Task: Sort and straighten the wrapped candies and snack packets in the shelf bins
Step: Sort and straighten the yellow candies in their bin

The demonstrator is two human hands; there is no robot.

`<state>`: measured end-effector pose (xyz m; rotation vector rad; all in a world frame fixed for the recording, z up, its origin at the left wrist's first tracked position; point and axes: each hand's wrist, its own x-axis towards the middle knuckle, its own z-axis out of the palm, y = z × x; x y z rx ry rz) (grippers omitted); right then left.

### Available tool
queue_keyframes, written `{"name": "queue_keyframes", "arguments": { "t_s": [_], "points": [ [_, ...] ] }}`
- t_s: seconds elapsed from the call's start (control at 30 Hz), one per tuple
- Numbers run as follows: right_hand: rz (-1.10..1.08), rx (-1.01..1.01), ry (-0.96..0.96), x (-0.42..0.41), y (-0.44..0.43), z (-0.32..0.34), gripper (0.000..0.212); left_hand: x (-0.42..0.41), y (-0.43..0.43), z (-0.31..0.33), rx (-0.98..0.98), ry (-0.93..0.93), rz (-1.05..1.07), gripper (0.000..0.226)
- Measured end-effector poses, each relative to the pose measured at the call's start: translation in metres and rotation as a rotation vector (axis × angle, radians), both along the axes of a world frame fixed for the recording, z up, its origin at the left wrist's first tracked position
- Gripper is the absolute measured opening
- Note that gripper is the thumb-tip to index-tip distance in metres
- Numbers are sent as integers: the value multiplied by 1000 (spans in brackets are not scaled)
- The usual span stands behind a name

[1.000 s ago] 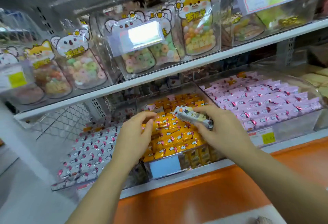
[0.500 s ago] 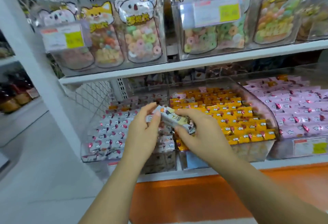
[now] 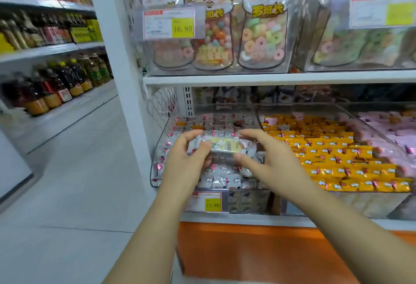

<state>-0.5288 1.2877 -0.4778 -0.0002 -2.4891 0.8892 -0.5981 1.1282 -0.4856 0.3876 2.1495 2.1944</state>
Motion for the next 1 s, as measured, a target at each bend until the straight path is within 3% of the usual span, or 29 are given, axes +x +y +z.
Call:
{"name": "queue_keyframes", "arguments": {
  "t_s": [0.1, 0.3, 0.43, 0.57, 0.73, 0.87, 1.0],
  "points": [
    [-19, -267, 5, -13, 3, 2, 38, -7, -4, -5, -18, 17, 10, 17],
    [-22, -340, 65, -28, 9, 4, 34, -7, 2, -2, -291, 207, -112, 32],
    [58, -256, 96, -31, 10, 15, 28, -2, 13, -3, -406, 262, -154, 42],
    [-34, -145, 70, -37, 37, 17, 25, -4, 25, 1, -325, 190, -160, 33],
    [-91, -41, -170, -40, 70, -7, 35, -17, 41, 0, -281, 135, -95, 37],
    [-62, 4, -160, -39, 75, -9, 38, -13, 54, 2, -350, 164, -64, 39],
    [-5, -16, -72, -29, 72, -2, 59, -12, 54, 8, -487, 263, -94, 36]
  ]
}}
